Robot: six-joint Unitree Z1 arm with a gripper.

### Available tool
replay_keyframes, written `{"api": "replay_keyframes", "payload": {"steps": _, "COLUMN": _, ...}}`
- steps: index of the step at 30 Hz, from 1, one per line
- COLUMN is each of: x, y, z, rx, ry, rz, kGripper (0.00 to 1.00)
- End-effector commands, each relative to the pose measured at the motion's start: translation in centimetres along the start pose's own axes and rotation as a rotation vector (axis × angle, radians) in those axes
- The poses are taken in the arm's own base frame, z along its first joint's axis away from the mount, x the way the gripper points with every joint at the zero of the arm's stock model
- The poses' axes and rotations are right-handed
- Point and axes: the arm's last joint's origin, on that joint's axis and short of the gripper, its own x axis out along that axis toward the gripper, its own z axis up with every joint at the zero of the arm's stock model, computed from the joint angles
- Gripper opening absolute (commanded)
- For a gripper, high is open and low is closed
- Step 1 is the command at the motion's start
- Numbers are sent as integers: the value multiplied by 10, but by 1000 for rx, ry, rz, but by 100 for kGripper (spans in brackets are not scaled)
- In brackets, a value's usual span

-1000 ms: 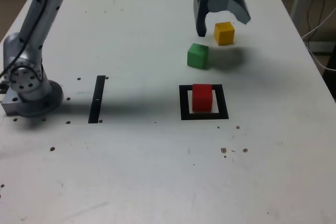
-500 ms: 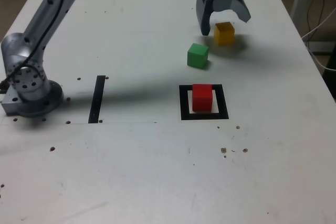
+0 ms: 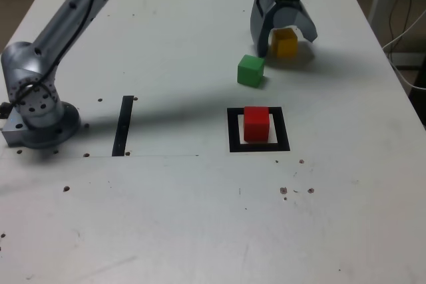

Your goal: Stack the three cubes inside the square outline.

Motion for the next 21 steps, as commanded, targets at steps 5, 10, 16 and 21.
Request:
{"api": "replay_keyframes", "payload": {"steps": 5, "x": -1, "y": -3, "z": 3, "rx": -10, "ry": 20, "rz": 6, "kGripper": 76}}
{"api": "replay_keyframes", "payload": {"steps": 10, "x": -6, "y": -7, "z": 3, "rx": -10, "ry": 27, "rz": 28, "kGripper": 47}}
{"api": "replay_keyframes", "payload": {"steps": 16, "x": -10, "y": -10, "z": 3, "rx": 0, "ry": 23, "rz": 37, "kGripper": 29}}
{"api": "replay_keyframes", "payload": {"steps": 21, "x": -11, "y": -11, "z": 3, "rx": 4, "ry": 28, "rz": 33, "kGripper": 28}}
